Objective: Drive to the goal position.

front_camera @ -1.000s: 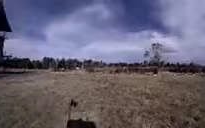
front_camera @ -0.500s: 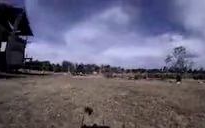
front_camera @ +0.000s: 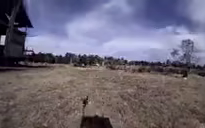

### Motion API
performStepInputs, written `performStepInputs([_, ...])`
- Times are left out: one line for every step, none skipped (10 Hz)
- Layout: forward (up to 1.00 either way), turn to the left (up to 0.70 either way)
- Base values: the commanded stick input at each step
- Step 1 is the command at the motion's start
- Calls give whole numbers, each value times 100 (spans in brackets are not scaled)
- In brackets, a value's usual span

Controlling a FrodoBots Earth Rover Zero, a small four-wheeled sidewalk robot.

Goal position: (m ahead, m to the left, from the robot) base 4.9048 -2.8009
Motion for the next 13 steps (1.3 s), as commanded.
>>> performStepInputs([70,0])
performStepInputs([70,0])
performStepInputs([70,0])
performStepInputs([70,0])
performStepInputs([70,0])
performStepInputs([70,0])
performStepInputs([70,0])
performStepInputs([70,0])
performStepInputs([70,0])
performStepInputs([70,0])
performStepInputs([70,0])
performStepInputs([70,0])
performStepInputs([70,0])
